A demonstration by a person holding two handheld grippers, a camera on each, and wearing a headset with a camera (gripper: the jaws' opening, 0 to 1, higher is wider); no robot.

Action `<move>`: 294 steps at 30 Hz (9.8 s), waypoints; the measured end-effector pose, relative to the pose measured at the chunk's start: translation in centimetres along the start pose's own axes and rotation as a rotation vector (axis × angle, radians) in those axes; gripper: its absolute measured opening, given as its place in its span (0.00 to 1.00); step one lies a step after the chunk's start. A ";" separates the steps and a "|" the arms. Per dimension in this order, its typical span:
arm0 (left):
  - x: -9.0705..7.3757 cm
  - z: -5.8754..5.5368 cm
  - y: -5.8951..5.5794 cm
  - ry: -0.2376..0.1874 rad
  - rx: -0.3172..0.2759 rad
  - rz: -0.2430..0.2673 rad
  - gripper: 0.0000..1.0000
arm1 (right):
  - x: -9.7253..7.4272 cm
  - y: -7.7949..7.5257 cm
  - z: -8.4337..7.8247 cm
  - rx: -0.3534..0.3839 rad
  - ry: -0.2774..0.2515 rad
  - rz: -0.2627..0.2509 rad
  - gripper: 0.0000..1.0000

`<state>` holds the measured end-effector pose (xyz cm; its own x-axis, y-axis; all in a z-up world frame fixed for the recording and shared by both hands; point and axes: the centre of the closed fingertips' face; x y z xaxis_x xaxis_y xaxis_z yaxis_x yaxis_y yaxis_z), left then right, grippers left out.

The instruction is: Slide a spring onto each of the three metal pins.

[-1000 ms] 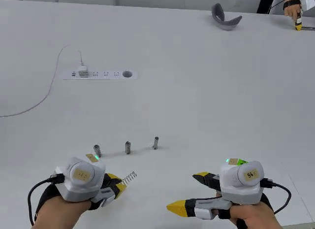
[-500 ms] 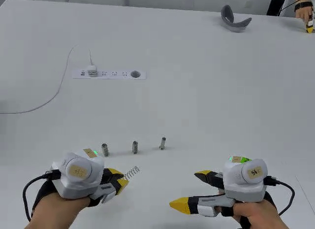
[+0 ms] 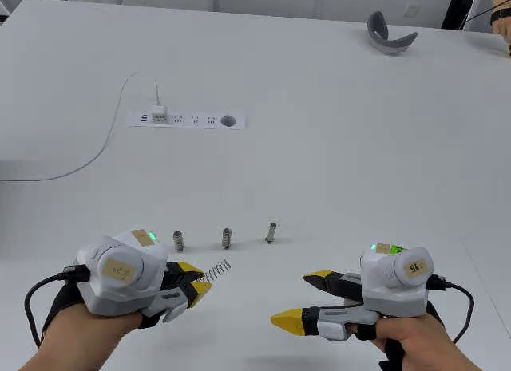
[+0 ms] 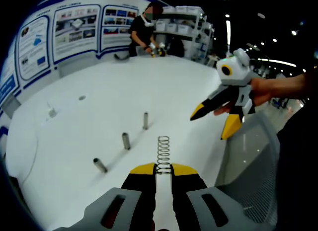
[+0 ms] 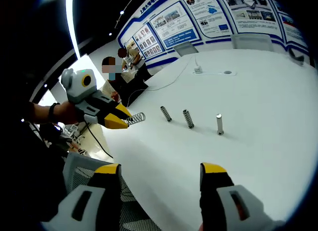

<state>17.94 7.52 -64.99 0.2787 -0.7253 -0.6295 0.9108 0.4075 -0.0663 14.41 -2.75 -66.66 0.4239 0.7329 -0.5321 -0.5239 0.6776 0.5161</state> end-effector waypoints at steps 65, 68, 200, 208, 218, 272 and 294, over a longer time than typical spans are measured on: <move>2.4 4.4 -6.6 -0.022 0.294 -0.190 0.10 | -0.7 5.2 4.0 0.188 -0.060 0.280 0.12; 2.7 4.6 -6.9 -0.029 0.293 -0.205 0.10 | -1.0 5.2 4.0 0.119 -0.025 0.254 0.12; -0.7 -3.1 3.8 -0.083 -0.118 0.068 0.58 | 2.6 -8.7 6.0 -0.391 0.410 -0.156 0.13; -1.2 -3.8 4.0 -0.070 -0.130 0.086 0.62 | 3.5 -9.5 6.6 -0.405 0.429 -0.149 0.13; -1.8 -4.4 4.5 -0.065 -0.148 0.097 0.63 | 4.5 -10.2 7.3 -0.435 0.459 -0.150 0.13; -2.5 -4.9 4.8 -0.054 -0.167 0.104 0.62 | 8.4 -11.3 6.6 -0.512 0.554 -0.124 0.13; -2.4 -4.9 4.9 -0.047 -0.163 0.102 0.61 | 9.6 -12.6 4.9 -0.515 0.587 -0.129 0.13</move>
<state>20.29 13.95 -67.62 0.3848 -0.6993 -0.6024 0.8166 0.5621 -0.1309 28.67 -3.95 -75.01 0.1207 0.4015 -0.9079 -0.8338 0.5373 0.1268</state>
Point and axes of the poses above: the centre of the closed fingertips' face, and the gripper's own axes: x roughly forward along the fingers, y roughly to its left, z roughly out of its top, and after that the axes turned 6 degrees about x, right-handed
